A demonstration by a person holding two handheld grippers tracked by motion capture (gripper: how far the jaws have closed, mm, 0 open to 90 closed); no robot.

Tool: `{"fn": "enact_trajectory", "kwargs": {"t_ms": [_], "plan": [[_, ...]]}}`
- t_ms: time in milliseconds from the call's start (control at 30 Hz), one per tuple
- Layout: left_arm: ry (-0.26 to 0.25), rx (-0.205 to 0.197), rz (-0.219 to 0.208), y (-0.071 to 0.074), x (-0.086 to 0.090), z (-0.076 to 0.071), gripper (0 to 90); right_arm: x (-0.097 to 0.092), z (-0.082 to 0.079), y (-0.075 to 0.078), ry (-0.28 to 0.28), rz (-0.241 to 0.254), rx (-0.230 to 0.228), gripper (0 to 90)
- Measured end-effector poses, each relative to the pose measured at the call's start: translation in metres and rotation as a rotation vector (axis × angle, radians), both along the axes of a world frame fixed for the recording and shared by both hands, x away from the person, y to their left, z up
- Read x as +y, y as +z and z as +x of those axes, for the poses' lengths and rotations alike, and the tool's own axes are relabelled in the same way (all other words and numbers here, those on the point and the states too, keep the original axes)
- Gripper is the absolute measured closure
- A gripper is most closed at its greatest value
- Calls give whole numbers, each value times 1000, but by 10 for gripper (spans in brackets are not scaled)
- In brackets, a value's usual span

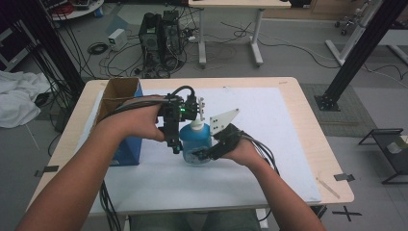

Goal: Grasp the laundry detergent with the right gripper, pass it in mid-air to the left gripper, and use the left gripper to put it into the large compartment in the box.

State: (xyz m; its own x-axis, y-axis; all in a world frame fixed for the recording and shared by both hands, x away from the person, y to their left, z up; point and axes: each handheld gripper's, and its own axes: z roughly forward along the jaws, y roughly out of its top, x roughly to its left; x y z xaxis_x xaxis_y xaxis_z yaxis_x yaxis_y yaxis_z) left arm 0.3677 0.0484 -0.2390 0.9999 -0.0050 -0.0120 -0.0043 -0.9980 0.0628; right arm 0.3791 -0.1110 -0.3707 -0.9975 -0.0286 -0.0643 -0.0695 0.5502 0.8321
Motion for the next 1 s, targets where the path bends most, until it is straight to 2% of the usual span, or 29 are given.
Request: {"fn": "enact_trajectory", "kwargs": {"t_ms": [67,100,167,200,433,467,500,567,700,767,833,867,900,933,1000], "plan": [[9,3,-10,-1,0,-1,17,3,0,0,9,6,-10,457],[6,1,-7,-1,-1,-2,17,5,-2,0,3,-7,18,457],[1,-1,-7,-2,-1,-2,17,8,-3,1,6,-2,23,457],[-2,-1,-2,-2,-1,-3,17,9,-3,0,11,3,6,457],[2,-1,-13,-5,-4,-7,17,21,-5,-1,32,5,4,457],[-20,-7,10,-4,-5,-6,17,22,-6,-1,32,7,8,456],[2,-4,-10,-5,-5,-7,17,23,-5,-1,39,9,2,456],[10,3,-12,-6,-5,-8,17,26,-5,-1,42,15,-7,457],[0,-10,-7,-8,-6,-7,17,27,-10,0,44,-10,46,457],[-1,-14,-6,-9,-6,-7,17,28,-8,1,44,5,11,457],[-1,-28,4,-9,-7,-7,17,29,-9,1,34,7,9,456],[-1,-30,4,-10,-7,-7,17,29,-9,2,49,1,24,457],[4,-44,1,-10,-8,-8,17,29,-9,2,44,3,14,457],[1,-45,7,-11,-8,-8,17,31,-4,1,62,45,-39,457],[-2,-31,11,-13,-9,-8,17,31,-5,1,60,27,-18,457]]}}
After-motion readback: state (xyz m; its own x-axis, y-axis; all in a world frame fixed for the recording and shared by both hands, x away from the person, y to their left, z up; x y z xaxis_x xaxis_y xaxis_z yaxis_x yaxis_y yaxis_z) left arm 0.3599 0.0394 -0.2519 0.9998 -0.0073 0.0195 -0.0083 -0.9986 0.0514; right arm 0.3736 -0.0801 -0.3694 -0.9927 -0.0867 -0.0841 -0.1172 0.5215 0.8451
